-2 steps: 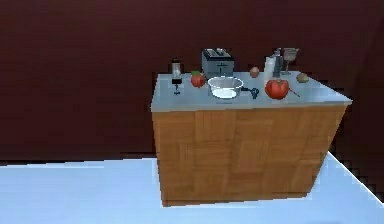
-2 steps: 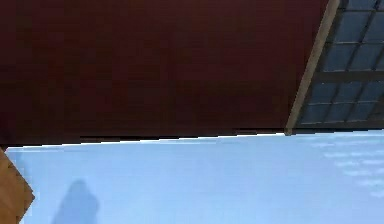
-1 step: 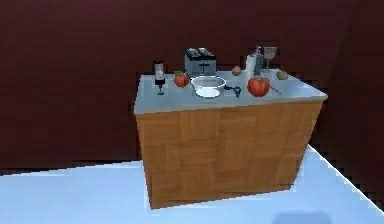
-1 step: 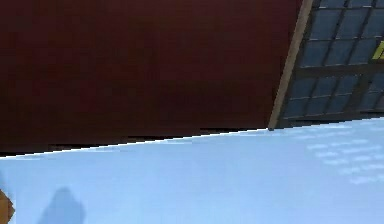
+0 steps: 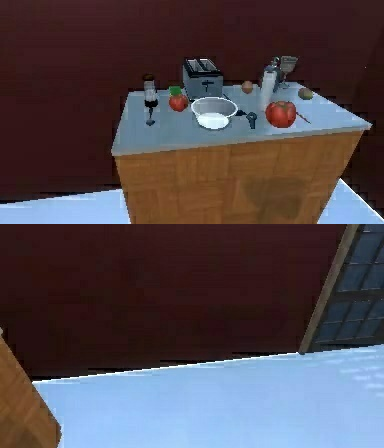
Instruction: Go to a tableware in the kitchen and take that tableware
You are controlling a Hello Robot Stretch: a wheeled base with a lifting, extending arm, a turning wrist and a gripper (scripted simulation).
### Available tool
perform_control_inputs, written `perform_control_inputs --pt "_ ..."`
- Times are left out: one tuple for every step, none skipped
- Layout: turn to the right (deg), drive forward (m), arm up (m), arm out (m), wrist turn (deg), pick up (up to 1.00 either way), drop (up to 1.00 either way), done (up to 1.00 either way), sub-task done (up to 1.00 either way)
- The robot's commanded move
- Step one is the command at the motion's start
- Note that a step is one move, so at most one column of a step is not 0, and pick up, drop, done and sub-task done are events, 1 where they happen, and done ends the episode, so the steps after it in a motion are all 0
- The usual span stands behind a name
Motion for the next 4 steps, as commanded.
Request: perform_control_inputs --pt "-45.0 0.00 0.00 0.00 0.0 0.00 0.00 0.00 0.00" --pt "-33.0 0.00 0.00 0.00 0.0 0.00 0.00 0.00 0.00" --pt "0.0 0.00 0.50 0.00 0.0 0.00 0.00 0.00 0.00" --pt "0.0 0.00 0.38 0.00 0.0 0.00 0.00 0.00 0.00"
